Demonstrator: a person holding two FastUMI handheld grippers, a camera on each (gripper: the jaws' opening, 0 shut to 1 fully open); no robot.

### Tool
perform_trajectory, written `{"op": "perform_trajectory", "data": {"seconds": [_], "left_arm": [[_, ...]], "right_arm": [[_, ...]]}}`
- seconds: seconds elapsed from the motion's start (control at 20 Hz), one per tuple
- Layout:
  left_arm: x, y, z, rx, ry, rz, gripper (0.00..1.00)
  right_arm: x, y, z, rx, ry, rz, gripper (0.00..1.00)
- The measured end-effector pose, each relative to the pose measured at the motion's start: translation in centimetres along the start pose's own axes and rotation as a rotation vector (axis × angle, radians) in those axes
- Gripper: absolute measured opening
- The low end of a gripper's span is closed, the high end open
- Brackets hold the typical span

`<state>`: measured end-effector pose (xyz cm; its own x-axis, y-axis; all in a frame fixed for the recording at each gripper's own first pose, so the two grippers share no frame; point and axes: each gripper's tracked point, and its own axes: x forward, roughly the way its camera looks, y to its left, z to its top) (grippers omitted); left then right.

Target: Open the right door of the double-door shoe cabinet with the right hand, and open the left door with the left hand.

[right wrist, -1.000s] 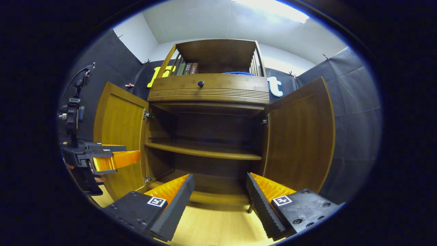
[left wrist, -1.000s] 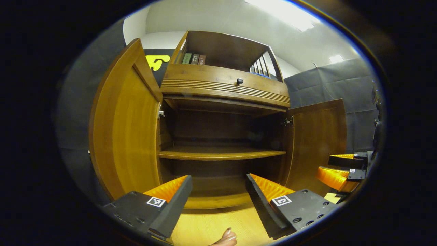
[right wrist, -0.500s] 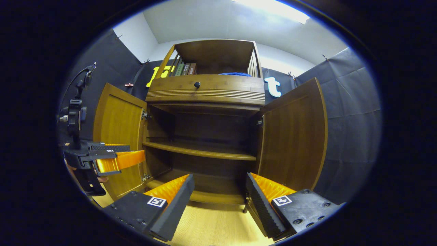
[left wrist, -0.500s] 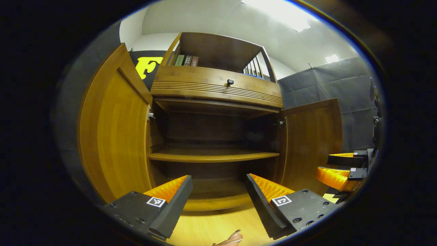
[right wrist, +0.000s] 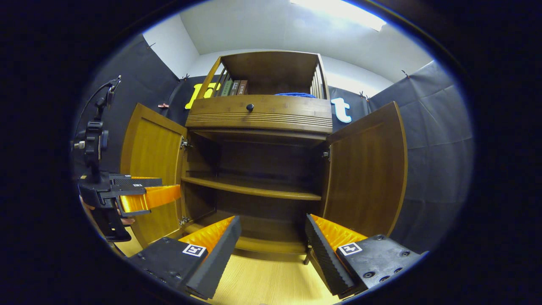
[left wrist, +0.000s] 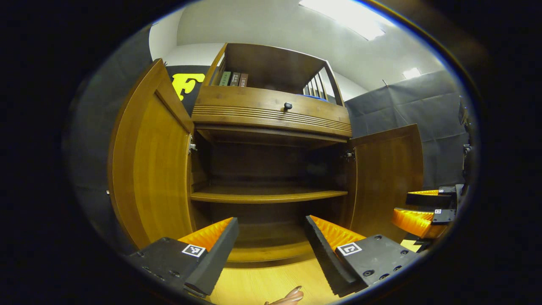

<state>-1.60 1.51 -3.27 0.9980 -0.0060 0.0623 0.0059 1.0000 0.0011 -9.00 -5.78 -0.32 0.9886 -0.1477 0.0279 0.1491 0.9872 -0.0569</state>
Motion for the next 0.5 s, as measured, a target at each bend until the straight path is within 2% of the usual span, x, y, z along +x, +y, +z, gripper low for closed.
{"op": "perform_trajectory", "data": {"seconds": [0.5], "left_arm": [[-0.41, 0.04, 0.33, -0.006, -0.019, 0.007, 0.97]], "right_arm": [[-0.02, 0.47, 0.13, -0.020, 0.002, 0.018, 0.97]]}}
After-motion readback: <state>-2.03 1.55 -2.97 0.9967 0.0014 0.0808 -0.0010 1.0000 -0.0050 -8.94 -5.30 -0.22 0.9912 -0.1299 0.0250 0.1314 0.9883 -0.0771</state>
